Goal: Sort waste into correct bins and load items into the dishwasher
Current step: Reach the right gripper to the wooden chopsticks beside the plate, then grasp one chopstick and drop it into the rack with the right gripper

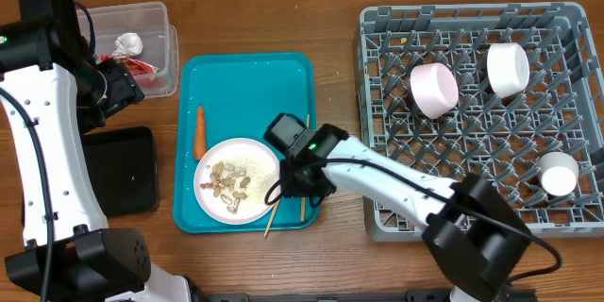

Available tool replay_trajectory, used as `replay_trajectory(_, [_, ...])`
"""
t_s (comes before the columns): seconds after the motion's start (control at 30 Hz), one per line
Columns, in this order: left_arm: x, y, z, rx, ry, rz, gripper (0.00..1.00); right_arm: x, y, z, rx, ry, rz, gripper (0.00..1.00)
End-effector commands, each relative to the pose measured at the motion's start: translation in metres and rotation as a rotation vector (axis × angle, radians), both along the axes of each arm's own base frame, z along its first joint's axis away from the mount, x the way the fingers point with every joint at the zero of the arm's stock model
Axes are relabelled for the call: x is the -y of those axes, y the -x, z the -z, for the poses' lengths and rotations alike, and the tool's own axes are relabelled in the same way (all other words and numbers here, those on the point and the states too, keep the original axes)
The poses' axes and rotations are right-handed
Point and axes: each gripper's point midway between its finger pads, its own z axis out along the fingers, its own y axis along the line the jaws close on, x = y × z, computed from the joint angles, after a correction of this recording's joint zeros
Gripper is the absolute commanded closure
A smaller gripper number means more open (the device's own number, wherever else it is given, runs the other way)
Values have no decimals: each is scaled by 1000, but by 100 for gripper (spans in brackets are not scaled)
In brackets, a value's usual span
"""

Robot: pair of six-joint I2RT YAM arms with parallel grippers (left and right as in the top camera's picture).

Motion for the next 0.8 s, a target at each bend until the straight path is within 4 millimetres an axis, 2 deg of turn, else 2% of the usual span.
replay_trajectory(0.0, [1, -2, -6, 23, -1, 2, 29, -1, 1, 15, -15, 41, 44, 59])
replay_trajectory(0.2, [1, -2, -6, 23, -2, 5, 29, 3, 0, 34, -35, 83, 88, 61])
replay_trajectory(0.4, [1, -2, -6, 23, -2, 5, 29, 2, -2, 39, -33, 83, 102, 73])
replay_trajectory(0.53, [1, -2, -6, 23, -2, 5, 29, 1, -2, 39, -33, 82, 102, 86])
replay_trajectory(0.77, [1, -2, -6, 23, -2, 5, 29, 1, -3, 39, -31, 82, 105, 93])
